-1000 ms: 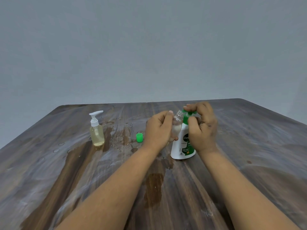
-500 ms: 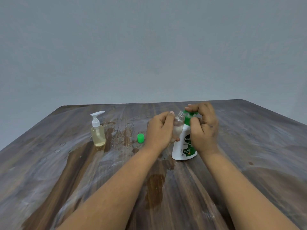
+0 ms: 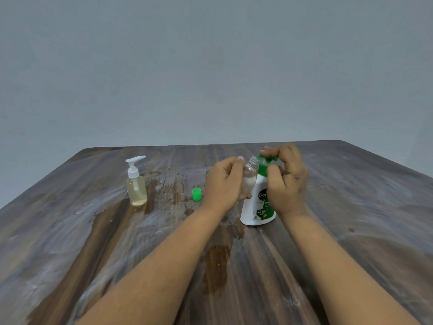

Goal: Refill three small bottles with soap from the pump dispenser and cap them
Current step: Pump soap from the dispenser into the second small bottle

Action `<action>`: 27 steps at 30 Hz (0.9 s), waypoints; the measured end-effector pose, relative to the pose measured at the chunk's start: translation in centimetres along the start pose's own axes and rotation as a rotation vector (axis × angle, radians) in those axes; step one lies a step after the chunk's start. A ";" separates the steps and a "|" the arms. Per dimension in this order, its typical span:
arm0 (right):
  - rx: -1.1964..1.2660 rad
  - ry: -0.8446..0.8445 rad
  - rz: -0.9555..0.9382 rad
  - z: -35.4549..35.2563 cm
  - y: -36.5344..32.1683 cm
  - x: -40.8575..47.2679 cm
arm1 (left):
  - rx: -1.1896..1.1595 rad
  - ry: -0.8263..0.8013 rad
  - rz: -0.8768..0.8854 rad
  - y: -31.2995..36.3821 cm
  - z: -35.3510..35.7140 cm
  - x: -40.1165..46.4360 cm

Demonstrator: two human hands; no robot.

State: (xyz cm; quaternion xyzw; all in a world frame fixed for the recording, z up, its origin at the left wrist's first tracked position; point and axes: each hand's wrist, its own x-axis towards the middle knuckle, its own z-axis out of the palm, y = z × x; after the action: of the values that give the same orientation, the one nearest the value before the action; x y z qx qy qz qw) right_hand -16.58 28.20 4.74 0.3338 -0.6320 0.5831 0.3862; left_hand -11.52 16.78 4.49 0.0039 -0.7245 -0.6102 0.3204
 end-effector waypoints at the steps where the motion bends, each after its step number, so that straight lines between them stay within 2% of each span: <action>1: -0.002 -0.001 -0.016 0.0 0.0 0.0 | 0.005 0.000 0.004 0.0 0.0 0.0; 27: -0.020 -0.001 -0.004 0.1 0.2 0.0 | -0.036 -0.011 0.009 0.0 0.0 -0.1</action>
State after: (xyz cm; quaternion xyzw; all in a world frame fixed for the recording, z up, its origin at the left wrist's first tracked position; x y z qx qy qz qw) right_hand -16.78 28.14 4.58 0.3315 -0.6373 0.5757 0.3907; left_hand -11.46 16.82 4.46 -0.0084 -0.7153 -0.6216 0.3192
